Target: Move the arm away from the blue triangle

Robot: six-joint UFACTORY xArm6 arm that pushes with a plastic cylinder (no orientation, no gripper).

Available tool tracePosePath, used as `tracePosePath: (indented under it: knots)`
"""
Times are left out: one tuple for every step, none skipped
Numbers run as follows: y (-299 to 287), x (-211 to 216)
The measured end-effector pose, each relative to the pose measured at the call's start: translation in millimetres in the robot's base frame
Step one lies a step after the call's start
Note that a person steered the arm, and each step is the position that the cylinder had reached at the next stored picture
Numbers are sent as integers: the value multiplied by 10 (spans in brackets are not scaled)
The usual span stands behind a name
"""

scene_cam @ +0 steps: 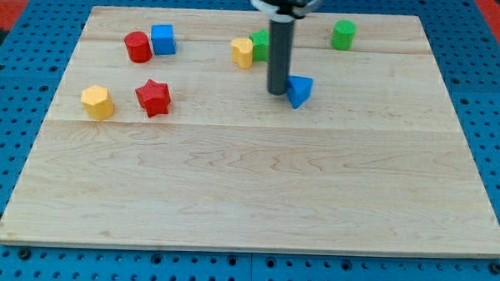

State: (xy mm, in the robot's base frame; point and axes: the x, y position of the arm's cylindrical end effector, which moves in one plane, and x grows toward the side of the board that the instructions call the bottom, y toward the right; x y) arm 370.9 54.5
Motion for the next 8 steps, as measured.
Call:
tracePosePath:
  knots:
    - [481, 54]
    - [813, 123]
    - [868, 123]
    - [787, 123]
    - [614, 123]
    - [464, 123]
    - [397, 122]
    - [376, 122]
